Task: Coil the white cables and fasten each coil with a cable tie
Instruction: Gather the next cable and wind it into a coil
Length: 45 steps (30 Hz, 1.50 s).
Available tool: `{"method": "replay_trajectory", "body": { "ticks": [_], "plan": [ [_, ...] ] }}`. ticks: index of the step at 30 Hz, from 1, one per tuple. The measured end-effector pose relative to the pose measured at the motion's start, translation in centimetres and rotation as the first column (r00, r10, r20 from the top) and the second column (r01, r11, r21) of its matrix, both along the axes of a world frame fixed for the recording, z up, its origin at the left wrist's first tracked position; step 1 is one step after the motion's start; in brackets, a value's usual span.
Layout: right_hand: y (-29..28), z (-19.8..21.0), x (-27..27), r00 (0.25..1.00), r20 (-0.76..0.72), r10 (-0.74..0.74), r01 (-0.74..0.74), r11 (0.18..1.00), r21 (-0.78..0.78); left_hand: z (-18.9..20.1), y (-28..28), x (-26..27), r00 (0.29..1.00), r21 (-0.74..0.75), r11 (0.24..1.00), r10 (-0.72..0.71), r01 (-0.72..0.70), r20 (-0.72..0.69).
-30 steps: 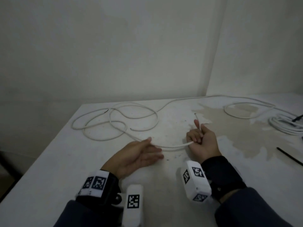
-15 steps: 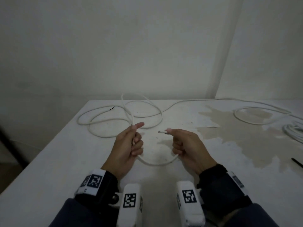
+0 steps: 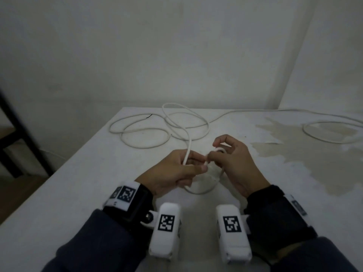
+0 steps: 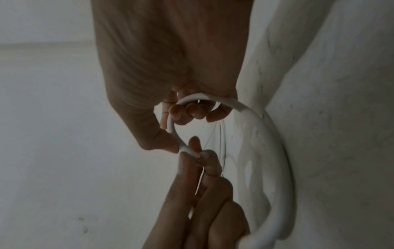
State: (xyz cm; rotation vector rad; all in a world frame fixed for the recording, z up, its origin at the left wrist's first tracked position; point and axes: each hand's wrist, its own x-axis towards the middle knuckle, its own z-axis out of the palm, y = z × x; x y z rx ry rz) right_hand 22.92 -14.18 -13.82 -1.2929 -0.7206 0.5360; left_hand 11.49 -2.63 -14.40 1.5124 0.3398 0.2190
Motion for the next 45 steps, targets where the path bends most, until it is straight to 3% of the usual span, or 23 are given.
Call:
{"method": "replay_trajectory", "body": {
  "ticks": [3, 7, 11, 20, 25, 30, 34, 38, 42, 45],
  "plan": [
    [0.0, 0.0, -0.3, 0.999, -0.03, 0.033, -0.031, 0.999, 0.038, 0.3, -0.3, -0.2, 0.998, -0.05, 0.998, -0.041, 0.044, 0.044],
    [-0.1, -0.1, -0.3, 0.978, -0.161, 0.131, -0.123, 0.991, 0.055, 0.2, -0.2, 0.3, 0.975, -0.301, 0.948, 0.153, -0.099, 0.159],
    [-0.1, -0.2, -0.8, 0.952, -0.179, 0.247, -0.244, 0.969, 0.04, -0.1, -0.2, 0.5, 0.961, -0.393, 0.905, 0.235, -0.162, 0.146],
    [-0.4, -0.2, -0.6, 0.976, -0.069, 0.206, -0.205, 0.979, 0.02, -0.2, 0.1, 0.4, 0.983, -0.543, 0.835, 0.162, -0.09, 0.086],
    [-0.2, -0.5, -0.5, 0.969, 0.013, 0.245, -0.244, 0.967, -0.08, -0.3, 0.4, 0.6, 0.992, -0.498, 0.861, 0.126, -0.102, 0.013],
    [-0.1, -0.1, -0.8, 0.951, -0.079, 0.3, -0.302, 0.953, -0.009, -0.3, 0.3, 0.7, 0.99, -0.36, 0.922, 0.138, -0.142, -0.035],
    [0.4, -0.3, -1.1, 0.993, -0.002, 0.121, -0.121, 0.988, -0.096, -0.8, -0.3, 0.8, 0.983, -0.148, 0.972, 0.181, -0.183, -0.026],
    [0.5, -0.6, -0.8, 0.999, -0.025, -0.023, 0.021, 0.995, -0.102, -0.2, -0.9, 0.9, 0.988, -0.191, 0.973, 0.142, -0.128, 0.06],
    [0.6, -0.7, -0.8, 0.998, -0.052, -0.034, 0.028, 0.994, -0.106, -0.1, -1.2, 0.8, 0.99, -0.053, 0.993, 0.108, -0.103, 0.094],
    [0.8, -0.8, -0.8, 0.997, -0.07, -0.043, 0.039, 0.998, -0.054, 0.0, -1.2, 0.8, 0.985, -0.109, 0.989, 0.109, -0.095, 0.131]
  ]
}}
